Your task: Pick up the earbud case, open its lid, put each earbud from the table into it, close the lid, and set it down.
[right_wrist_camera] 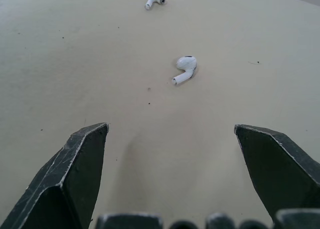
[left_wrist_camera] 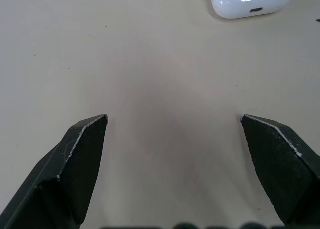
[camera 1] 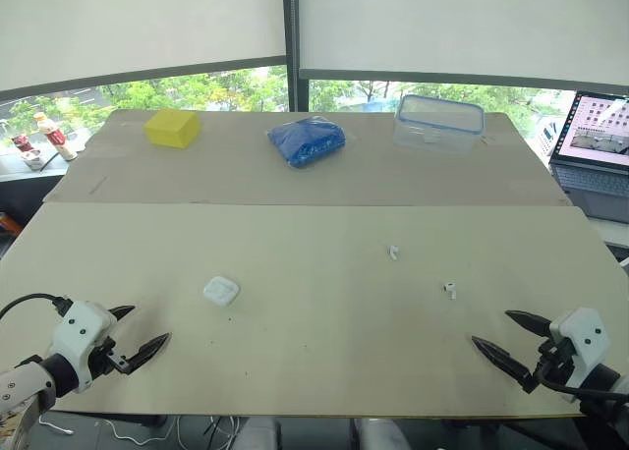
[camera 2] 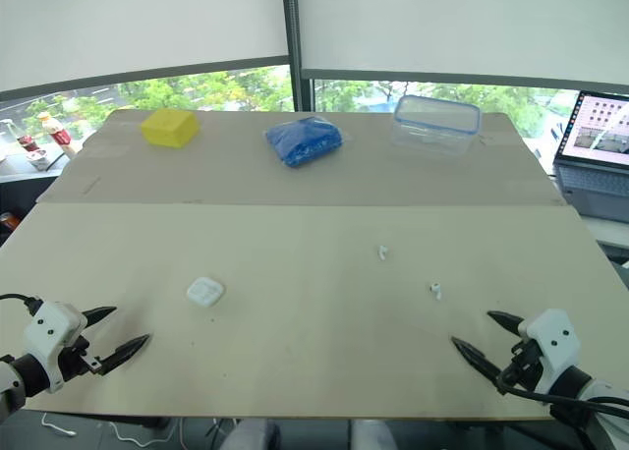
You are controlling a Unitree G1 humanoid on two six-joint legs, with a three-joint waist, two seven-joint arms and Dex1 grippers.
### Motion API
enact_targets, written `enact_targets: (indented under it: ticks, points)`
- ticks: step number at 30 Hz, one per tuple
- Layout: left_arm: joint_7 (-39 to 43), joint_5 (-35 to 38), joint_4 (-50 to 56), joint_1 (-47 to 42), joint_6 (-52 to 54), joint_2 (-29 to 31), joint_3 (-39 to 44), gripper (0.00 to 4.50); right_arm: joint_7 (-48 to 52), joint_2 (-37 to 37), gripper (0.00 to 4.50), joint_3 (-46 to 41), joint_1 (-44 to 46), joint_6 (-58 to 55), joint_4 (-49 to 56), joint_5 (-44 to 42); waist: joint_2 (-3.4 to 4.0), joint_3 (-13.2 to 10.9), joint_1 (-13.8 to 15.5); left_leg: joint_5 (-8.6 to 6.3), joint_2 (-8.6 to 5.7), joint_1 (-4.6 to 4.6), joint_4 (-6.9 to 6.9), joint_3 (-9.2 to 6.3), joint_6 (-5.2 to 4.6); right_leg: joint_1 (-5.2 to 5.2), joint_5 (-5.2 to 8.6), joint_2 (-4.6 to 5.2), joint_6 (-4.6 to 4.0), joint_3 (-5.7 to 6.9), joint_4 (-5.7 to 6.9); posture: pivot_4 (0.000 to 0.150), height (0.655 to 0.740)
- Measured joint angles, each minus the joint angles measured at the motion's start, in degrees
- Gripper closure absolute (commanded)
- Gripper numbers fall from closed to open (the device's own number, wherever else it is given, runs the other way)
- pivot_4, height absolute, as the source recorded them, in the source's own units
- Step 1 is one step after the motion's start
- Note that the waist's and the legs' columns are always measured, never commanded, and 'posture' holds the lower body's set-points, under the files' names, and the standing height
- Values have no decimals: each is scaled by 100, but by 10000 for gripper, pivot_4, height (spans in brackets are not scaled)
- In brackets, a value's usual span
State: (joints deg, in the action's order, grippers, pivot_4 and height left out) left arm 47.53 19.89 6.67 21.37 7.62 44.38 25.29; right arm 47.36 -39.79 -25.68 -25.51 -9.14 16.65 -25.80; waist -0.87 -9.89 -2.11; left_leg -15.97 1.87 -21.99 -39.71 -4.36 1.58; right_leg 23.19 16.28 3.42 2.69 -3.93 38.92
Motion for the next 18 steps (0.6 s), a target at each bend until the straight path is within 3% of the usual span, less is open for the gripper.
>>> enact_targets:
  ticks: [18]
  points:
    - [834, 738, -192, -114, 301, -56, 252, 0, 162, 96, 491, -68, 132, 387, -153, 187, -3, 0, 0, 0, 0, 1, -1, 1, 0, -1, 0, 0, 0, 0, 1, 1500, 6859]
